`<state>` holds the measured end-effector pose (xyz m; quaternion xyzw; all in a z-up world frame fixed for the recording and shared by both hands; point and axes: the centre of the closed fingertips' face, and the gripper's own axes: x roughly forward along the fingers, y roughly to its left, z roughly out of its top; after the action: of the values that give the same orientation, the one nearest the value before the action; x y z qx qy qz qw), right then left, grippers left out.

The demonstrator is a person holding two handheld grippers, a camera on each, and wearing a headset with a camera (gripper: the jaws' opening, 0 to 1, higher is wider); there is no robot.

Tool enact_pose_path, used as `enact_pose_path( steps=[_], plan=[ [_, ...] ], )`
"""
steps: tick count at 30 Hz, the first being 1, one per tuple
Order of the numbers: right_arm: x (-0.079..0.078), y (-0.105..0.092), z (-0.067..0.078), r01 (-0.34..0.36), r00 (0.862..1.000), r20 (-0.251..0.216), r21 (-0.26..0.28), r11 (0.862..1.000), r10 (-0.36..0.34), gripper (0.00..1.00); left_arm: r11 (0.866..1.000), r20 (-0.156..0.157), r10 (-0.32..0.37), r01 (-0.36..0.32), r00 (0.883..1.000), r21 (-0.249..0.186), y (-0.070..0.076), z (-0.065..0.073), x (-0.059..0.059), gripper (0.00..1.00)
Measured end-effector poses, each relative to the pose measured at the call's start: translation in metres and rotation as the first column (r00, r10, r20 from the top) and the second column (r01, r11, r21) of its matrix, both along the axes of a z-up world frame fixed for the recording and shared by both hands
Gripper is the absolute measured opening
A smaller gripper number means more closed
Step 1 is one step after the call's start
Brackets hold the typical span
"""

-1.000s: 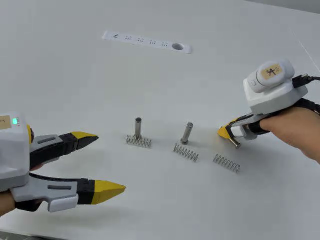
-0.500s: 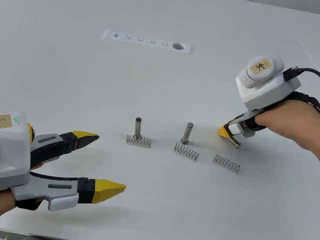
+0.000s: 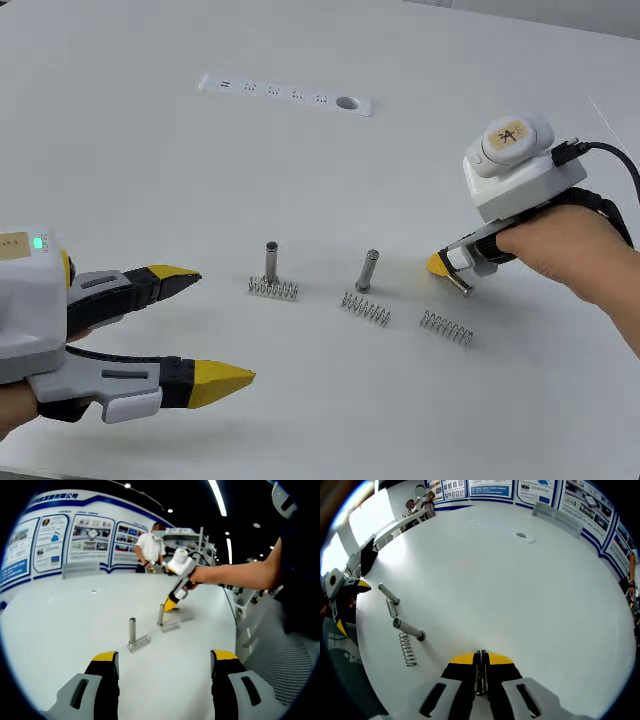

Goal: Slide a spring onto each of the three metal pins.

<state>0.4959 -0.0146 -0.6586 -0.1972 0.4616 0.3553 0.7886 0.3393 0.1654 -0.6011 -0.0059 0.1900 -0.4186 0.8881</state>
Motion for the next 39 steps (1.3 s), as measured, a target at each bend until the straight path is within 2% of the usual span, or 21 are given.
enact_pose_path(
  steps=[8, 15, 30, 39],
  plan=[
    [-0.004, -0.004, 0.026, 0.014, 0.998, 0.055, 0.044, 0.999, -0.016, 0.09, 1.000, 0.014, -0.003, 0.003, 1.000, 0.006, 0.003, 0.006, 0.002, 0.76],
    [-0.014, -0.010, 0.036, 0.028, 0.996, 0.087, 0.073, 0.997, -0.035, 0.09, 1.000, 0.026, -0.021, 0.021, 0.999, 0.010, -0.003, 0.010, 0.001, 0.75],
    [-0.031, -0.019, 0.045, 0.072, 0.989, 0.116, 0.170, 0.983, -0.092, 0.09, 0.999, 0.042, -0.035, 0.034, 0.999, 0.026, -0.004, 0.019, -0.003, 0.75],
    [-0.036, -0.021, 0.045, 0.071, 0.989, 0.117, 0.195, 0.978, -0.096, 0.09, 0.998, 0.043, -0.040, 0.039, 0.998, 0.040, -0.005, 0.021, -0.004, 0.75]
  ],
)
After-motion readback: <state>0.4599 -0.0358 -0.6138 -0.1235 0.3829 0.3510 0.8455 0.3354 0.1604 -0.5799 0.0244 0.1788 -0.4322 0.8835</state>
